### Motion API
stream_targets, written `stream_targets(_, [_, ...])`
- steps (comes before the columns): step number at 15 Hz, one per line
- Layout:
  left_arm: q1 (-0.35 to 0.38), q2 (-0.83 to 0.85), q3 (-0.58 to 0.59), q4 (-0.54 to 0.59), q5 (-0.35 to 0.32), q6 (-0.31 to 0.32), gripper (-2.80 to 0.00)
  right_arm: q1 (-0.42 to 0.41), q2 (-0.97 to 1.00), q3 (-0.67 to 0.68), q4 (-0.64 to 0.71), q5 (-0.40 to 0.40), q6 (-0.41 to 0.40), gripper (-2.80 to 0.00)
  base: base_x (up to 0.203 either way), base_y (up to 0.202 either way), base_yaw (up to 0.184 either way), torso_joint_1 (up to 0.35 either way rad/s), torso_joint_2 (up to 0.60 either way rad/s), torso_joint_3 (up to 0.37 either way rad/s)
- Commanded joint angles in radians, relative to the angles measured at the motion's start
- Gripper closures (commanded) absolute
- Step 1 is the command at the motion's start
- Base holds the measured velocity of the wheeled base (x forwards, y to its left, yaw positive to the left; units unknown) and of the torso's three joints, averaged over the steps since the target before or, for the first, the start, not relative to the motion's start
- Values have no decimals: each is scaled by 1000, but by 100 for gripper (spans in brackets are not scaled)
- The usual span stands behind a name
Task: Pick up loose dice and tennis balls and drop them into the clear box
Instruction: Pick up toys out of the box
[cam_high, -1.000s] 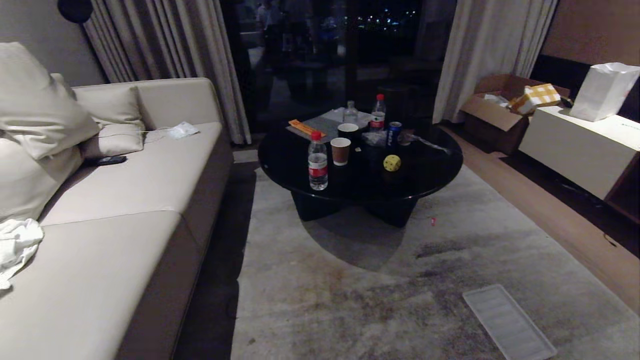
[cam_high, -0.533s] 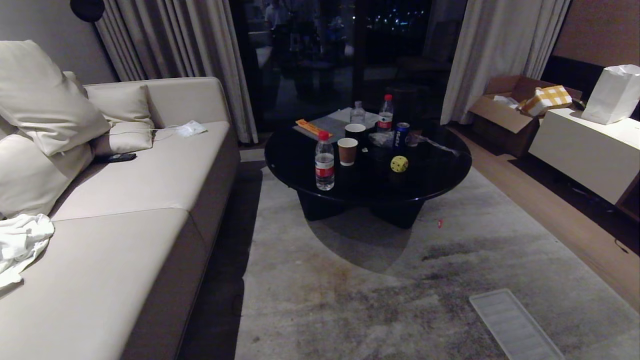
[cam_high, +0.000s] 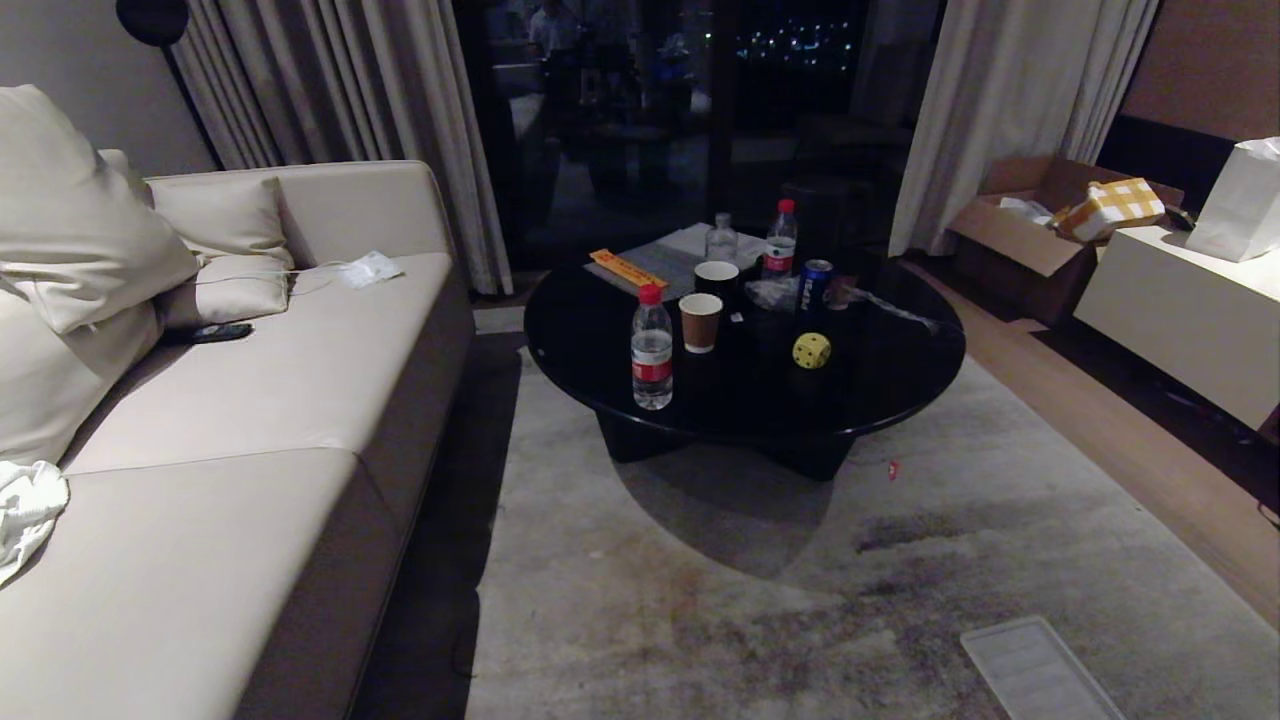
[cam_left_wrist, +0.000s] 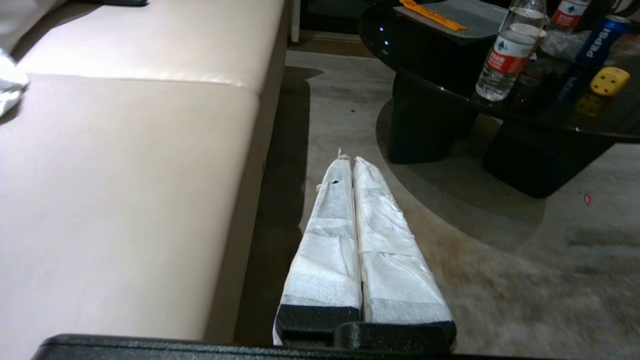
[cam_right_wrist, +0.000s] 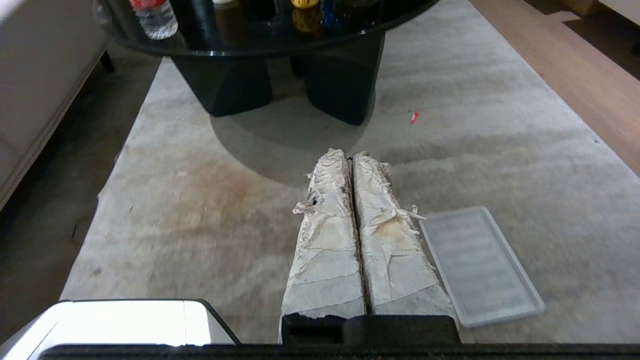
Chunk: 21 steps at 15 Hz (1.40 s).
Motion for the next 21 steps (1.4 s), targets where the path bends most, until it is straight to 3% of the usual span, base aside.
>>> stream_targets(1, [0,2,2,0,1,-1,0,0,1,0,1,-1,0,0,183,0,-1,3,3,6])
stream_targets(21, [0,2,2,1,1,-1,0,0,1,0,1,-1,2,0,183,0,0,2,2,3])
